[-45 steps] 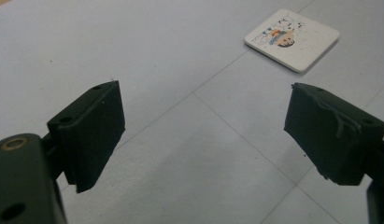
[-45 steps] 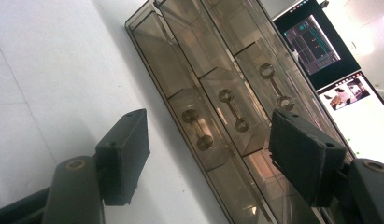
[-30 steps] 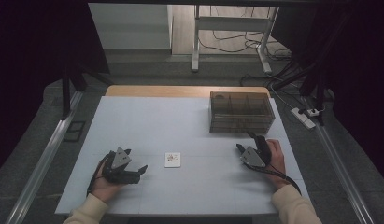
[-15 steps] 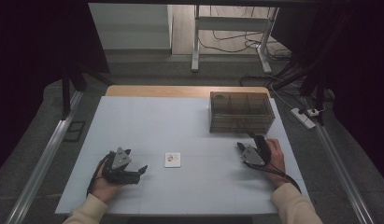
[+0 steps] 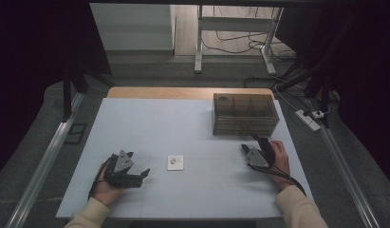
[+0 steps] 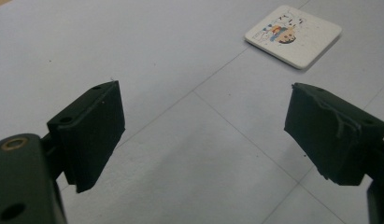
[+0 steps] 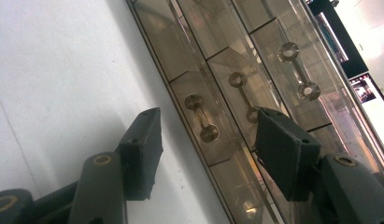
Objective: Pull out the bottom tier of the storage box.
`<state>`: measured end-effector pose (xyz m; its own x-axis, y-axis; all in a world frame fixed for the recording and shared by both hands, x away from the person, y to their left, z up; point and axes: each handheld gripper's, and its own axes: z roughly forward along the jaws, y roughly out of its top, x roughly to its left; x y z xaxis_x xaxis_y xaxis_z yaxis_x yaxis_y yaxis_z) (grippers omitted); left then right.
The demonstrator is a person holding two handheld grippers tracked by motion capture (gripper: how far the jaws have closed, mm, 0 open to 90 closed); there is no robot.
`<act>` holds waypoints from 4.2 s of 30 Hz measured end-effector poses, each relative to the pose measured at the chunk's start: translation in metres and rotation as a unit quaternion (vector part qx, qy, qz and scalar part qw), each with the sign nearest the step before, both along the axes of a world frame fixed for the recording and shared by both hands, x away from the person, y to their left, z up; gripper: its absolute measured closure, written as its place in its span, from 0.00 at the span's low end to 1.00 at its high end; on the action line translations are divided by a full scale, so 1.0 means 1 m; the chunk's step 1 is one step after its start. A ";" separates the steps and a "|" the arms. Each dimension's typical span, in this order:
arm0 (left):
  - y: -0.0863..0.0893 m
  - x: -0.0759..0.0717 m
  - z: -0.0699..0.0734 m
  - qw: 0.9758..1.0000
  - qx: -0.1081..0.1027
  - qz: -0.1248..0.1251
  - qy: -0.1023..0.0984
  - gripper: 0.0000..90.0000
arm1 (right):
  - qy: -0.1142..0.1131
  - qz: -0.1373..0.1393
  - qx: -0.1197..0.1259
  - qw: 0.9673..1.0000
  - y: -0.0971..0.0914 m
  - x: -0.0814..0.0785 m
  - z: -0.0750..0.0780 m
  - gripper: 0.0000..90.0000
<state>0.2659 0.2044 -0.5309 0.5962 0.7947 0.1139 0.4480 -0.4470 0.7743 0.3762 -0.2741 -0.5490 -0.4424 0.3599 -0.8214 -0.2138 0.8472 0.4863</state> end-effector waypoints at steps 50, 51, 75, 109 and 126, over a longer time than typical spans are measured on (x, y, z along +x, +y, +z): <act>0.000 -0.001 0.001 1.000 0.007 0.005 -0.007 0.14 | -0.016 0.008 -0.026 0.999 0.001 0.014 -0.008 0.59; 0.000 -0.001 0.001 1.000 0.006 0.005 -0.007 0.14 | -0.016 0.009 -0.027 0.999 0.001 0.014 -0.008 0.59; -0.001 -0.001 0.000 1.000 0.009 0.006 -0.006 0.14 | -0.018 0.015 -0.024 0.999 0.001 0.019 -0.010 0.62; -0.002 0.000 0.000 1.000 0.017 0.004 -0.005 0.14 | -0.032 0.016 -0.034 0.999 0.003 0.027 -0.013 0.70; -0.001 0.000 -0.001 1.000 0.017 0.006 -0.004 0.14 | -0.040 0.021 -0.046 0.998 0.004 0.030 -0.014 0.79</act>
